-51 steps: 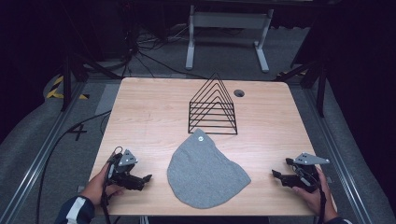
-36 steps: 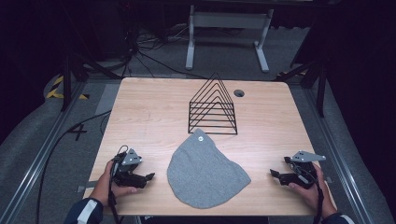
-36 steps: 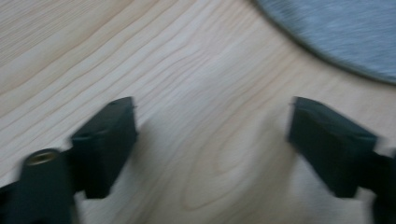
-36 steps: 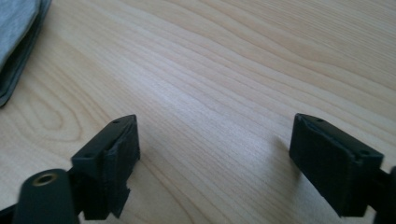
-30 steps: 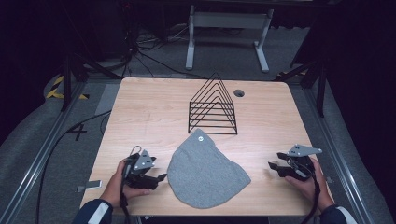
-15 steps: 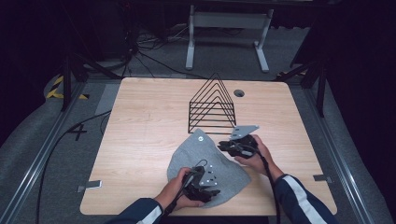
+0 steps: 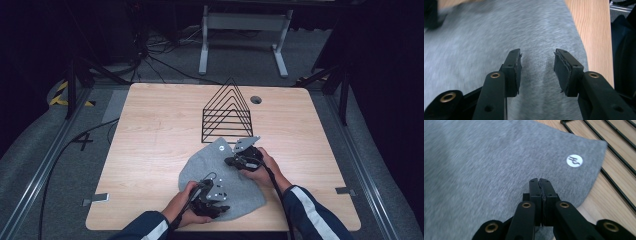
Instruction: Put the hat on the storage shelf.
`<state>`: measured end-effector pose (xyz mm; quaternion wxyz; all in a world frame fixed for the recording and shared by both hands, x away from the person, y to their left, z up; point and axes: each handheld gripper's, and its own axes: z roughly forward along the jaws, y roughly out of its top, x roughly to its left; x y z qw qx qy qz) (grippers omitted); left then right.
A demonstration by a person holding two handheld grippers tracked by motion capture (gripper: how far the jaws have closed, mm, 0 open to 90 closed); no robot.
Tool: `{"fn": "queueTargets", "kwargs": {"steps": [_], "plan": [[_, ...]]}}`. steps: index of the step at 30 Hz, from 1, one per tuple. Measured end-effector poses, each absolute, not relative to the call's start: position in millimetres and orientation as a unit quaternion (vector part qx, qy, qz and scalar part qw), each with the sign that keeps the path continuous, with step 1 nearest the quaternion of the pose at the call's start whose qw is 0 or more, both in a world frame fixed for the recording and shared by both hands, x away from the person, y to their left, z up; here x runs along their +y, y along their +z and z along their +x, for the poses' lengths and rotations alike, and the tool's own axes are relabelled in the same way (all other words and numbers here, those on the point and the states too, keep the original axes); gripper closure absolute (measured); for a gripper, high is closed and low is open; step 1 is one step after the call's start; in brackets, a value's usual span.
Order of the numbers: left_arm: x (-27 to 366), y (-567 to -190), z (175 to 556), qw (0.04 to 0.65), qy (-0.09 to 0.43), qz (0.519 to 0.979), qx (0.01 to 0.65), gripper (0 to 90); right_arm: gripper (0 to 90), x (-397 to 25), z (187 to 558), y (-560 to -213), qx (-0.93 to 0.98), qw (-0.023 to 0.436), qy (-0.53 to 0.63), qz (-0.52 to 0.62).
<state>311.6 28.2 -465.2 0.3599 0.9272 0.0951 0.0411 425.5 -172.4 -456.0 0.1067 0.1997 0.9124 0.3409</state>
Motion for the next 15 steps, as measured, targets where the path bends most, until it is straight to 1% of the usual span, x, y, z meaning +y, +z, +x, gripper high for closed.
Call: {"fn": "queueTargets", "kwargs": {"steps": [2, 3, 4, 6, 7, 11, 15], "plan": [[41, -465, 312, 0.357, 0.044, 0.928, 0.103, 58.0, 89.9, -178, 422, -455, 0.914, 0.103, 0.337, 0.200], [41, -465, 312, 0.357, 0.044, 0.928, 0.103, 58.1, 89.9, -181, 420, -454, 0.915, 0.102, 0.334, 0.202], [53, -465, 312, 0.354, 0.044, 0.926, 0.119, 58.0, 89.9, -183, 418, -454, 0.915, 0.100, 0.332, 0.205], [62, -464, 315, 0.350, 0.053, 0.927, 0.120, 58.1, 90.0, -188, 413, -453, 0.917, 0.099, 0.327, 0.205], [70, -463, 317, 0.344, 0.056, 0.928, 0.133, 58.0, 89.9, -189, 411, -453, 0.917, 0.096, 0.326, 0.207], [94, -463, 329, 0.339, 0.070, 0.923, 0.168, 58.0, 90.0, -200, 393, -451, 0.920, 0.087, 0.319, 0.213], [109, -462, 345, 0.335, 0.082, 0.916, 0.204, 57.8, 90.0, -209, 371, -450, 0.921, 0.081, 0.313, 0.217]]}}
